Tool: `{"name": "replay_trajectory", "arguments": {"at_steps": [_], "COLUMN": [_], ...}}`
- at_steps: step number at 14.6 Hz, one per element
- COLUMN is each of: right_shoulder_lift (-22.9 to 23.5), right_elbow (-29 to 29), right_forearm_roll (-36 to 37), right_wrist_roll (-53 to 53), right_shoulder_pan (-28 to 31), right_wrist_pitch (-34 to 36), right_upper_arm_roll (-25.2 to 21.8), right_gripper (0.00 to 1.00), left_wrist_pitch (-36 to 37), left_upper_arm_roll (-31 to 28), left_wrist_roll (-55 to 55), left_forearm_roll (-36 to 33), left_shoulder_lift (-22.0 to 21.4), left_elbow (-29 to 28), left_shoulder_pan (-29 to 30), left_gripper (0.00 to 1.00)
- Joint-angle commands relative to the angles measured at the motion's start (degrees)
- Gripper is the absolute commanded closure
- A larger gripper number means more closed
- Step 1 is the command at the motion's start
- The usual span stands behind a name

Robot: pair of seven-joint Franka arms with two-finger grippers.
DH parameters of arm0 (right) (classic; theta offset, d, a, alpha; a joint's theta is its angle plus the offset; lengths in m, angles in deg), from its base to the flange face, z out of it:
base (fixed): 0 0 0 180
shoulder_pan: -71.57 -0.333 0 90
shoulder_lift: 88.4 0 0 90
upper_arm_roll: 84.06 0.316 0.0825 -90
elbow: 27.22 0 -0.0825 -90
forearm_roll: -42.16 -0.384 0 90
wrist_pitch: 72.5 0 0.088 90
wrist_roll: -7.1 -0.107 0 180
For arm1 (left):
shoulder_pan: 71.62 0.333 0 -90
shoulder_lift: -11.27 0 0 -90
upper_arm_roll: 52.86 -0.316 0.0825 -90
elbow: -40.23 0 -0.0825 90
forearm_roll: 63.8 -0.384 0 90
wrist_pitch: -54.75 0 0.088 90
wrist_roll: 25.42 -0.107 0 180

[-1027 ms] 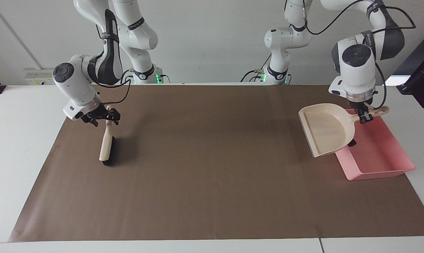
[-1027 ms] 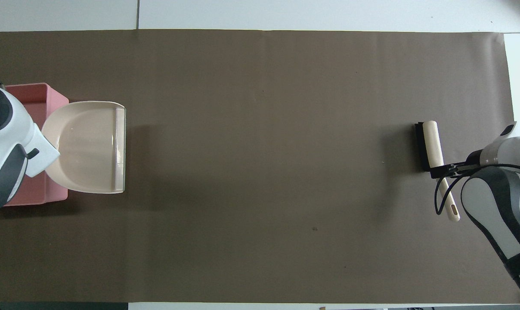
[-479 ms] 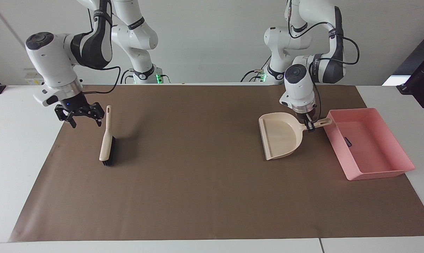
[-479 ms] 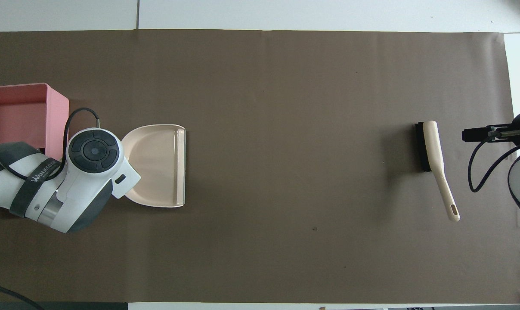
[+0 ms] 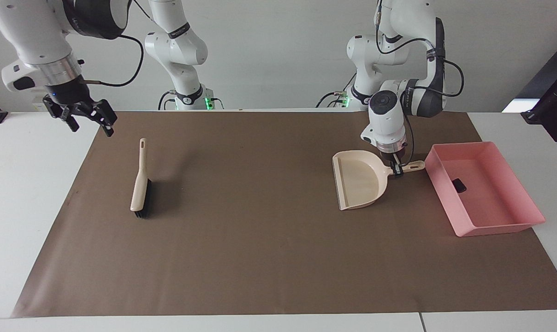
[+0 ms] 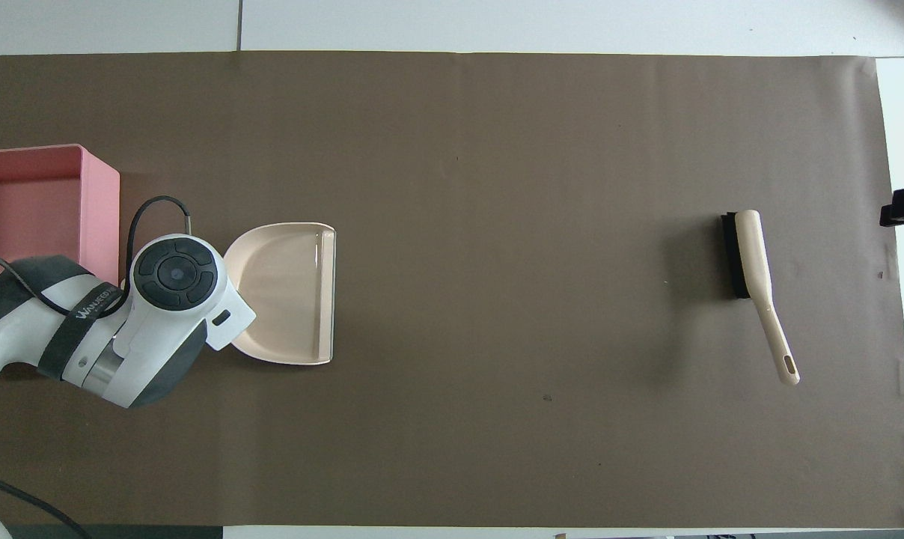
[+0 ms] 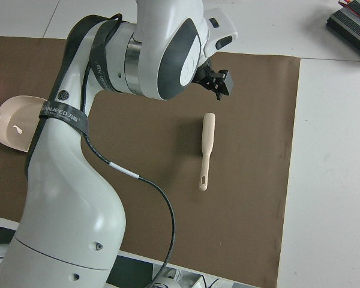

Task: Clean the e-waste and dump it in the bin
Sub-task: 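Lower the dustpan to the table while the right gripper releases the brush, then open the left gripper on the dustpan handle and raise it away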

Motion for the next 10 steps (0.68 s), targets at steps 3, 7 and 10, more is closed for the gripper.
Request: {"name": "replay_trajectory", "arguments": {"at_steps": [3, 7, 10], "right_shoulder_lift": [1.83, 1.30, 1.30], "right_elbow": [-3.44, -2.40, -2.30], "right_forearm_roll": [0.32, 0.41, 0.41], "right_wrist_roll": [-1.16, -1.60, -2.39], "right_shoulder_pan": [0.33, -9.40, -13.47], "right_wrist_pitch": [4.63, 6.04, 6.47], "right_upper_arm_roll": [0.55, -6.38, -9.47], "right_gripper": [0.00, 0.00, 0.00], "left_wrist_pitch": [-3.05, -1.65, -0.41], "left_upper_arm_roll": [-1.00, -0.92, -1.00], "left_wrist_roll": [0.67, 0.76, 4.95], "left_forearm_roll": [0.86, 0.86, 1.04], "left_shoulder_lift": [-0.22, -0.48, -3.72], "left_elbow": [-2.16, -1.72, -1.37], "left_shoulder_pan": [-2.78, -2.87, -2.17], "left_gripper": [0.97, 0.36, 0.22]}}
